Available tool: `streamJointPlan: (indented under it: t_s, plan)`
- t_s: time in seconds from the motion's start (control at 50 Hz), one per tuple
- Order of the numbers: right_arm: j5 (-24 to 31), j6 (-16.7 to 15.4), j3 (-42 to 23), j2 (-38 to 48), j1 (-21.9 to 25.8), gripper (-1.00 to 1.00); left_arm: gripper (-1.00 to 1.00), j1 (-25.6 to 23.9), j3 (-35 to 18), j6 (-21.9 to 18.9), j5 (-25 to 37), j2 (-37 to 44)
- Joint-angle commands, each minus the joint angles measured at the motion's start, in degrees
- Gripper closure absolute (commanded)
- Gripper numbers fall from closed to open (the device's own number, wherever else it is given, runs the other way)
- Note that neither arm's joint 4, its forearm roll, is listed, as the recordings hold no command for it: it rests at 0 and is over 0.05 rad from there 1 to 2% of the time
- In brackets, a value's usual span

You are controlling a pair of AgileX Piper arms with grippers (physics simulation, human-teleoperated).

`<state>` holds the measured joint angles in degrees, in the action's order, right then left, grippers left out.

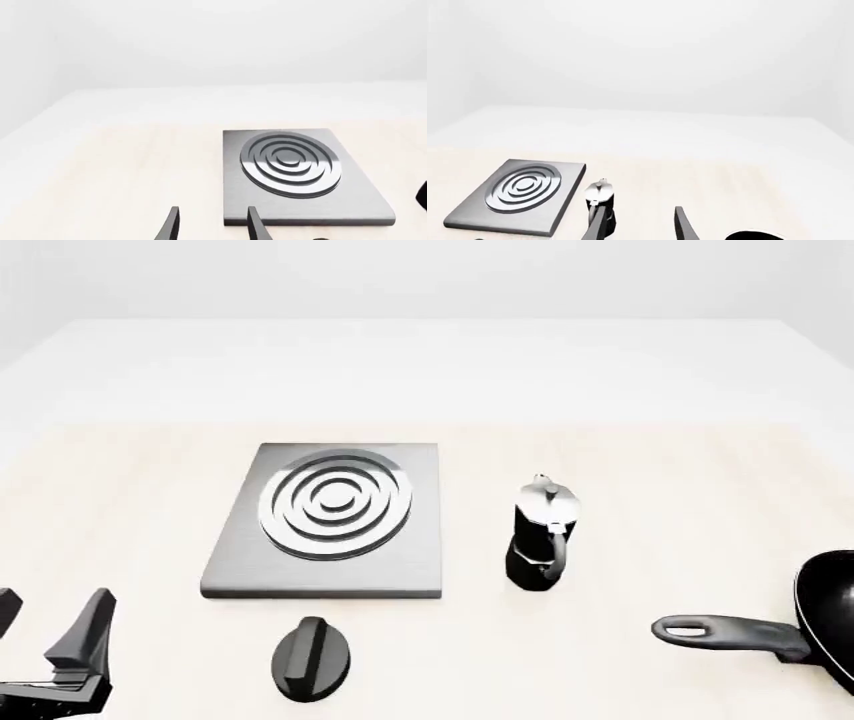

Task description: Put the frying pan on the stove.

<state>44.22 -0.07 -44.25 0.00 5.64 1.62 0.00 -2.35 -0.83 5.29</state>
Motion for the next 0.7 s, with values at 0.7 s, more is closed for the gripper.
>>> streamJointPlan:
  t_s: [0.7]
  plan:
    - [25.68, 1.07, -23.98, 0.00, -4.55, -1.00, -1.00, -1.15, -0.01, -0.27, 0.72, -0.81]
